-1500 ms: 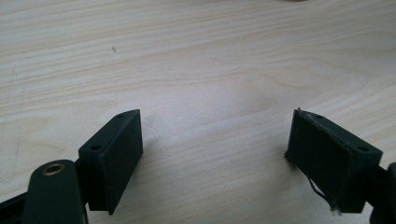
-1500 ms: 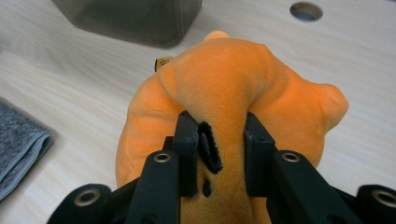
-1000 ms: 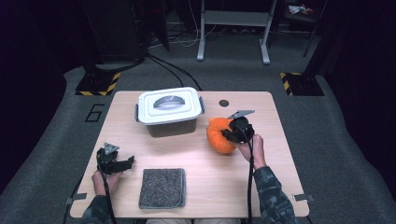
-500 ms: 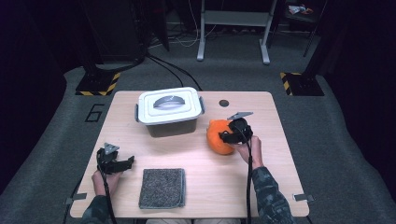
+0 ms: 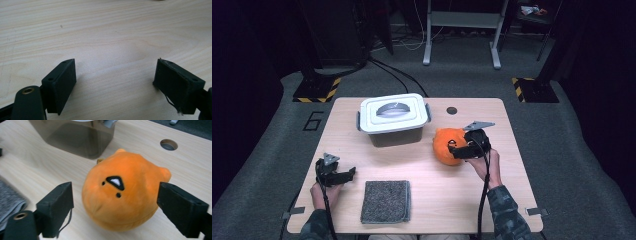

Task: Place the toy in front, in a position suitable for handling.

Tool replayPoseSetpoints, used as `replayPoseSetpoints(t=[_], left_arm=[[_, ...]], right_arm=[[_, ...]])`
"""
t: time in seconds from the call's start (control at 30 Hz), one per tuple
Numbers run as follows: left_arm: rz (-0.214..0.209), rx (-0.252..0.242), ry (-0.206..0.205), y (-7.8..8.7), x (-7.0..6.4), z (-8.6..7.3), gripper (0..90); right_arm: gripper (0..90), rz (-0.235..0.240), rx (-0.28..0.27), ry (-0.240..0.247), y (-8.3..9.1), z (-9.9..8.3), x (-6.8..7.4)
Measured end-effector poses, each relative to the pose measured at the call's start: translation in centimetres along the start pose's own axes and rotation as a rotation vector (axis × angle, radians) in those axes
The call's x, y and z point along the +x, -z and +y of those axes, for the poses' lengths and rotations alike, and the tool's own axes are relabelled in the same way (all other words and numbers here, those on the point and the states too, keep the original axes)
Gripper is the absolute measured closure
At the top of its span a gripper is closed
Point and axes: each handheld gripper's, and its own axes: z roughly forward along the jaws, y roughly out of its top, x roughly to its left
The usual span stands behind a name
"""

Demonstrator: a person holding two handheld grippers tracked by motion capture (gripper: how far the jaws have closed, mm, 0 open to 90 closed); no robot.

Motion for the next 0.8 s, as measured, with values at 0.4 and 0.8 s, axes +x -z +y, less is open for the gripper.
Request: replayPoseSetpoints(t=[0.4, 0.8], left_arm=[[0.003, 0.008, -0.036, -0.1, -0.3, 0.2, 15.1], [0.004, 0.014, -0.047, -0.1, -0.3, 0.2, 15.3]], right_arm=[[8.2, 0.075, 0.003, 0.044, 0.9, -3.5, 4.2], [7.2, 0.174, 0.066, 0.114, -2.4, -6.1, 9.2]])
